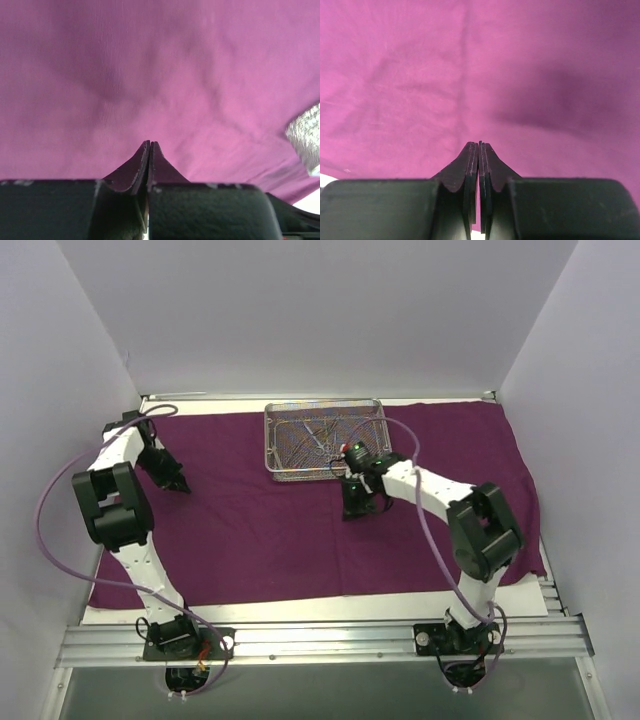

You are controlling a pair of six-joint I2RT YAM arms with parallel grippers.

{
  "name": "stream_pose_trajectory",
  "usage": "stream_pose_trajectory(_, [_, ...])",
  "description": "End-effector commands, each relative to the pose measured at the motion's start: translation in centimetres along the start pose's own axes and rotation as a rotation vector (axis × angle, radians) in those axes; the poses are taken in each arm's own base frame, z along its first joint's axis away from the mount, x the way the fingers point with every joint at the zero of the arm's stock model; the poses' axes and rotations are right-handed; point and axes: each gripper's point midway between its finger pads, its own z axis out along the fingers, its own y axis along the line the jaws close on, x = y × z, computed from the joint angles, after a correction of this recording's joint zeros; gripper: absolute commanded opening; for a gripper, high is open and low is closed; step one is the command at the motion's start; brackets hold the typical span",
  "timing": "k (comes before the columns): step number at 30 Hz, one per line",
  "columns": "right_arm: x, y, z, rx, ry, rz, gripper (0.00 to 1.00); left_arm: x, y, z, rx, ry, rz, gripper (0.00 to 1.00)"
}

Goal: Open and lay out the surgical kit
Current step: Smooth out the surgical kit at the center of the board.

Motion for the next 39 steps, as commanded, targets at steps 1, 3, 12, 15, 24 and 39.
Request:
stream_pose_trajectory(1, [0.4, 2.1, 1.7, -0.002, 0.018, -0.031, 0.00, -1.7, -0.1, 1.3, -0.017, -0.003, 0.016, 0.02])
stream_pose_trajectory(3, [1.0, 2.2, 3.1, 0.011, 0.049, -0.030, 0.00, -2.0, 0.0, 2.0, -0.024, 0.002, 0.015, 0.02])
stream_pose_trajectory(12, [4.5, 5.2, 6.5, 0.017, 0.153, -0.126, 0.00, -3.1, 3.3, 4.6, -0.118, 0.075, -0.047, 0.02])
stream_pose_trajectory(15, [5.5, 6.6, 7.1, 0.003, 0.190, -0.168, 0.00, -4.1, 4.7, 4.8, -0.129, 0.067, -0.076, 0.02])
stream_pose_trajectory(24, [6.4, 6.7, 7.3, 0.021, 0.216, -0.177, 0.00, -6.1, 6.9, 5.0, -0.131, 0.074, -0.112, 0.02])
stream_pose_trajectory(39, [5.4, 1.0, 6.6, 0.103, 0.192, -0.075, 0.00, -3.6, 7.7, 5.4, -0.133, 0.101, -0.123, 0.02])
